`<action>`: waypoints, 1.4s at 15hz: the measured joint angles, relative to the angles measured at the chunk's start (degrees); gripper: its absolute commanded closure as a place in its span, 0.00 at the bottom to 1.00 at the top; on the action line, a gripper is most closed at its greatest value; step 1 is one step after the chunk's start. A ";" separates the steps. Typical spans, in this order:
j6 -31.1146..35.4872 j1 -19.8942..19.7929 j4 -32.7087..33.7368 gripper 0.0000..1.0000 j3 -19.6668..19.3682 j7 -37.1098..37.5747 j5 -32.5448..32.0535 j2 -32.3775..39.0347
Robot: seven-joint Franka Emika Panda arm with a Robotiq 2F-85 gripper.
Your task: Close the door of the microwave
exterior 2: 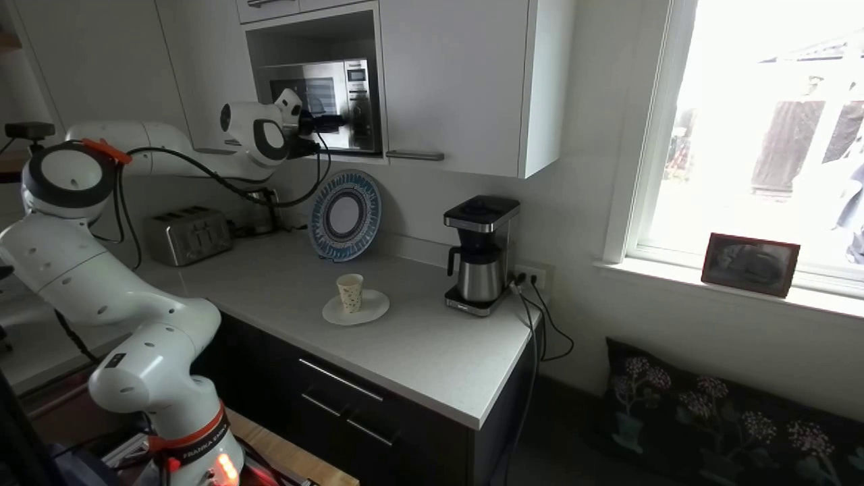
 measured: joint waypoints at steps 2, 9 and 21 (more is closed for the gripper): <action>0.00 0.22 -0.30 0.00 -0.38 0.00 0.00 -0.61; 0.00 0.23 -0.31 0.00 -0.42 0.00 0.00 -0.73; -0.50 0.57 -0.39 0.00 -0.86 -0.32 0.00 -1.13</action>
